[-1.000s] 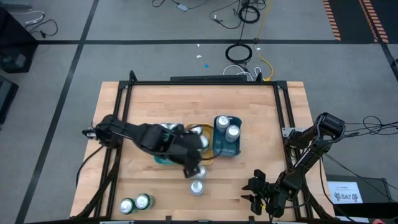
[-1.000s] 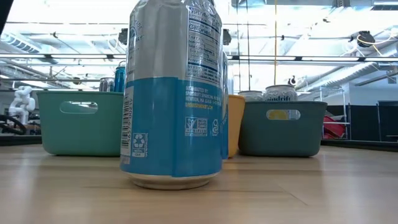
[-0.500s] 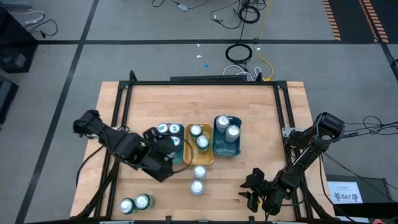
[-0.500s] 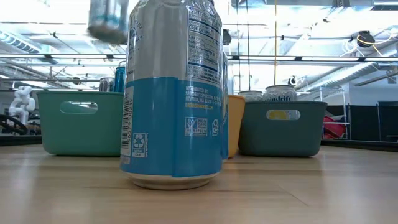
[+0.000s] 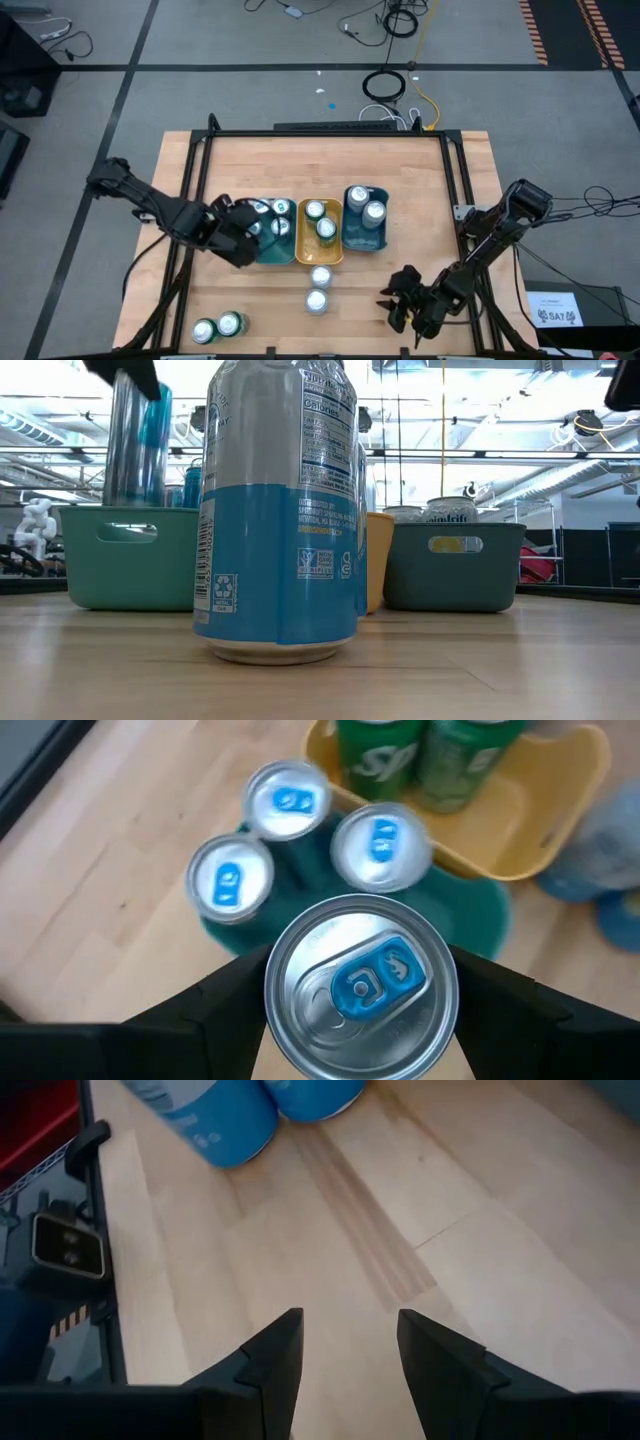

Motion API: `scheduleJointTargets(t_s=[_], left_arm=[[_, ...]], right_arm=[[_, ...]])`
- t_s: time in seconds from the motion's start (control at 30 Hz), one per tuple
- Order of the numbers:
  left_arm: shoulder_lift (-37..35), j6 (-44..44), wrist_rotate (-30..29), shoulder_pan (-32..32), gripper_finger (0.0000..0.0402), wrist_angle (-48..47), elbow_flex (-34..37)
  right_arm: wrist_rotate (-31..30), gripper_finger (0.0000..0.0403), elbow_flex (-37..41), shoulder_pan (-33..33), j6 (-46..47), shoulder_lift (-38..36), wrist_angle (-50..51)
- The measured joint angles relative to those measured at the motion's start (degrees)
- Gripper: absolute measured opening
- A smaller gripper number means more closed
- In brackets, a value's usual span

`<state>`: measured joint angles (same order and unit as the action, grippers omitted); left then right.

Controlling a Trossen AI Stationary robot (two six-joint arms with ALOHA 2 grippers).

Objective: Sort soda cans
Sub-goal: Put the white and blue soda can into the light blue bin

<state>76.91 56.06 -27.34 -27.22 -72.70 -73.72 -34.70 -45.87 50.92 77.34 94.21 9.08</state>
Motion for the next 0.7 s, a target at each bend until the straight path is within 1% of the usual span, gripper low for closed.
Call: scheduleJointTargets(t_s=[0.07, 0.13, 0.27, 0.33, 0.5, 0.7], left_arm=[[-2.15, -1.65, -0.17, 1.62, 0.0276, 3.99, 4.22], [-3.54, -4.18, 0.88, 3.70, 0.0276, 9.20, 8.17], [-4.22, -8.71, 4.26, 7.52, 0.0276, 16.74, 14.81], [-4.22, -9.79, 4.81, 8.96, 0.0276, 19.16, 17.18], [-4.22, -9.84, 4.90, 11.02, 0.0276, 21.18, 20.96], [-4.24, -9.90, 4.76, 11.16, 0.0276, 21.46, 21.47]], right_arm=[[-0.01, 0.0155, 0.00, -0.54, 0.02, 0.00, -0.01], [0.03, 0.0155, 0.00, -1.19, 0.02, 0.00, 0.00], [0.02, 0.0155, 0.00, -2.52, 0.02, 0.00, -0.01], [0.09, 0.0155, 0.00, -3.15, 0.01, 0.00, -0.02], [0.15, 0.0155, 0.00, -4.15, 0.00, 0.00, -0.31], [0.20, 0.0155, 0.00, -4.51, 0.00, 0.00, -0.31]])
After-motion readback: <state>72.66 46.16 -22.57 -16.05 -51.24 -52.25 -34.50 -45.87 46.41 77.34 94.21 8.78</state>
